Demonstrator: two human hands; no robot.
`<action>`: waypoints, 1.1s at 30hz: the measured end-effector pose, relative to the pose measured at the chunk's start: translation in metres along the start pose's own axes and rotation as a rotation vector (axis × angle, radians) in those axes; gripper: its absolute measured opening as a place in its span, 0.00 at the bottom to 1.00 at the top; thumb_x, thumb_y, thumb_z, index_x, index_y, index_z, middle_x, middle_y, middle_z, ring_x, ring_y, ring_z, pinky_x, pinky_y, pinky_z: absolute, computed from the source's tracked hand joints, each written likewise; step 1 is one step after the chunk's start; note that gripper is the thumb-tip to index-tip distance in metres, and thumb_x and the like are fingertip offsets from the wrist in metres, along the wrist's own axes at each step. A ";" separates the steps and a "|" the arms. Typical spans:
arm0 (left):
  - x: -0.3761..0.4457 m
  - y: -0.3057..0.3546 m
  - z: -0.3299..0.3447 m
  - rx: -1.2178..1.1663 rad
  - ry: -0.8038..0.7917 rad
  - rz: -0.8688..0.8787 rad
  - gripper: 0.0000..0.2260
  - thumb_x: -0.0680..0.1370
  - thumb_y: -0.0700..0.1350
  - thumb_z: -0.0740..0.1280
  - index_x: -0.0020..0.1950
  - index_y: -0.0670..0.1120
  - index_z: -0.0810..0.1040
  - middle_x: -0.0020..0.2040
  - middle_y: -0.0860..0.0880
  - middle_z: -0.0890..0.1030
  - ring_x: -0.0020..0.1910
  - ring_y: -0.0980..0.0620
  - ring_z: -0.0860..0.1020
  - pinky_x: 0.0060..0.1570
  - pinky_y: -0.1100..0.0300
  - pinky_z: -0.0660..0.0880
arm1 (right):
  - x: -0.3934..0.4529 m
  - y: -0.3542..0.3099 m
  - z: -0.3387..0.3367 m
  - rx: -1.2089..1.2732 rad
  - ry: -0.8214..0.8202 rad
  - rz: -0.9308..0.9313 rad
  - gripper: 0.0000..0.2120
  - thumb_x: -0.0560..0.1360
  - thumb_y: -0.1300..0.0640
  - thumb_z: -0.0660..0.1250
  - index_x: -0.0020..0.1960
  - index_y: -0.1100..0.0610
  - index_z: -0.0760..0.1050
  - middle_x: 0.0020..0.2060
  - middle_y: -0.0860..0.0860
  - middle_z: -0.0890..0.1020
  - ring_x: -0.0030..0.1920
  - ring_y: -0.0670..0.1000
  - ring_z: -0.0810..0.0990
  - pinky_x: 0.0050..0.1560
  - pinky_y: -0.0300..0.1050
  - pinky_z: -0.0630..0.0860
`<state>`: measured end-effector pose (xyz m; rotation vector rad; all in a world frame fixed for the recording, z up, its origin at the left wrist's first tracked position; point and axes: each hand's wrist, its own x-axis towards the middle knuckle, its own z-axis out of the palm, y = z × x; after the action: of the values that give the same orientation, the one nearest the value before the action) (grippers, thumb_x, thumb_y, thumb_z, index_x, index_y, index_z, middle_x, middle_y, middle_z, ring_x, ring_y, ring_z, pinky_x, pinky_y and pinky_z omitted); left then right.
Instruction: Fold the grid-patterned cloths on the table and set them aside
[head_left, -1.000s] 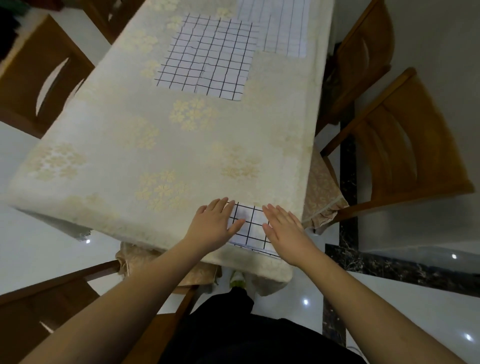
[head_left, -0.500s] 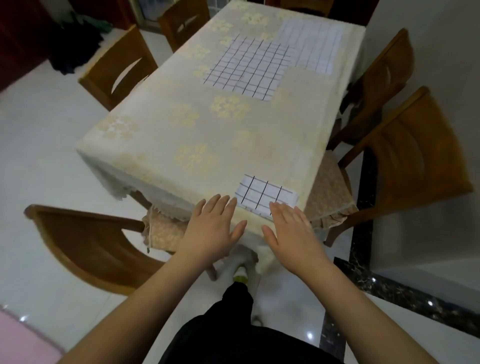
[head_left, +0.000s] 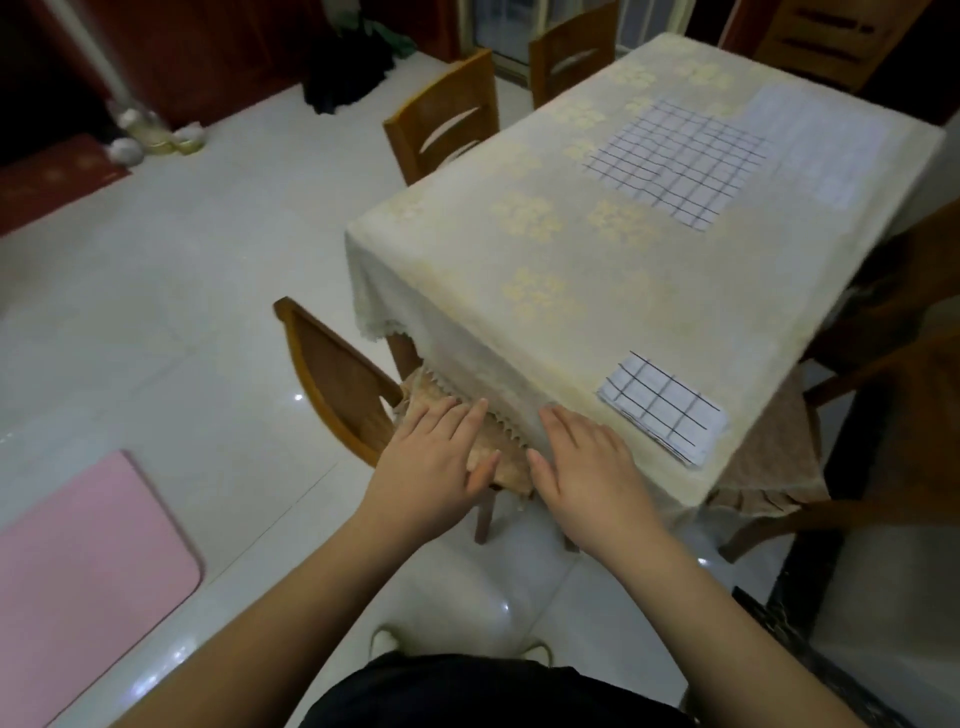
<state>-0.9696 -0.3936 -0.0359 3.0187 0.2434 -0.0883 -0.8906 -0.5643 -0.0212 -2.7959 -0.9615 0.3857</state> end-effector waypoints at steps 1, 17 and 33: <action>-0.008 -0.014 -0.002 -0.004 0.003 -0.026 0.29 0.81 0.62 0.49 0.76 0.47 0.66 0.71 0.49 0.73 0.73 0.51 0.67 0.73 0.56 0.53 | 0.005 -0.017 0.001 -0.009 -0.006 -0.028 0.36 0.75 0.40 0.39 0.76 0.56 0.63 0.72 0.54 0.70 0.71 0.55 0.69 0.71 0.54 0.62; -0.154 -0.293 -0.038 -0.066 0.005 -0.412 0.32 0.78 0.62 0.43 0.75 0.48 0.67 0.70 0.49 0.74 0.70 0.47 0.71 0.65 0.50 0.68 | 0.078 -0.330 0.044 -0.117 -0.095 -0.358 0.27 0.83 0.43 0.46 0.79 0.50 0.51 0.77 0.49 0.60 0.77 0.49 0.58 0.76 0.49 0.52; -0.066 -0.433 -0.093 0.047 0.006 -0.468 0.28 0.81 0.62 0.48 0.79 0.52 0.54 0.77 0.51 0.63 0.75 0.50 0.61 0.72 0.50 0.57 | 0.242 -0.429 0.020 -0.089 -0.079 -0.441 0.26 0.83 0.43 0.45 0.79 0.49 0.53 0.77 0.48 0.62 0.76 0.50 0.59 0.77 0.50 0.52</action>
<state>-1.1007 0.0316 0.0149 2.9394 0.9537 -0.1245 -0.9614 -0.0777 0.0135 -2.5512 -1.6000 0.3966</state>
